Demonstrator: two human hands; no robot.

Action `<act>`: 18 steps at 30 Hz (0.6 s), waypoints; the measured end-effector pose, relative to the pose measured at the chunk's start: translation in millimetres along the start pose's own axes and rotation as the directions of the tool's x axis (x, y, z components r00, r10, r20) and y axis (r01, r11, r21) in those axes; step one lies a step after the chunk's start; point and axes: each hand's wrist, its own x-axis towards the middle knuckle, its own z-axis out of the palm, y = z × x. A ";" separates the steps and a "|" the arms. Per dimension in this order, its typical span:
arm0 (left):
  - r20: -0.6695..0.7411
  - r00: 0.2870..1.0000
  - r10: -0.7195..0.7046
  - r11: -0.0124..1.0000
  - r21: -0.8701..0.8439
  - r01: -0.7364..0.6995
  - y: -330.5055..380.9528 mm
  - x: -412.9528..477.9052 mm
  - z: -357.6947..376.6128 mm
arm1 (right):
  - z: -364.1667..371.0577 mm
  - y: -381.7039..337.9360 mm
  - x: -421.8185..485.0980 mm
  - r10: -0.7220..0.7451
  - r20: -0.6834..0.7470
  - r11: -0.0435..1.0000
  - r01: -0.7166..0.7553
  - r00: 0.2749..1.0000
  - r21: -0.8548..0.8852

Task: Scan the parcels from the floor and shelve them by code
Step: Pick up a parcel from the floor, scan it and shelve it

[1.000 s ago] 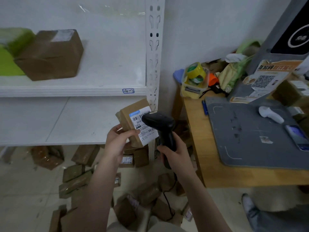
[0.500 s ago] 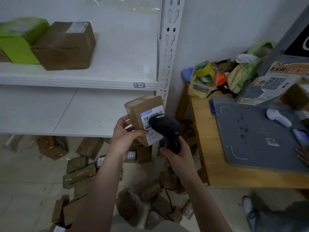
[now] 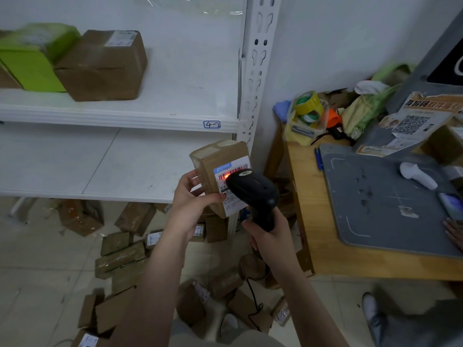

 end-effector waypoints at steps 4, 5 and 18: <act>-0.014 1.000 -0.016 1.000 -0.005 0.016 1.5 -4.3 2.9 | -4.7 0.7 -1.9 -0.006 -0.017 1.000 0.006 1.000 -0.007; -0.015 1.000 -0.018 1.000 -0.007 0.018 1.9 -5.3 3.8 | -6.7 0.7 -2.0 0.000 -0.018 1.000 0.000 1.000 0.005; -0.048 0.985 -0.166 0.986 0.016 0.167 -14.0 -11.8 37.7 | -99.0 62.0 29.7 0.211 -0.423 0.974 -0.225 0.881 0.018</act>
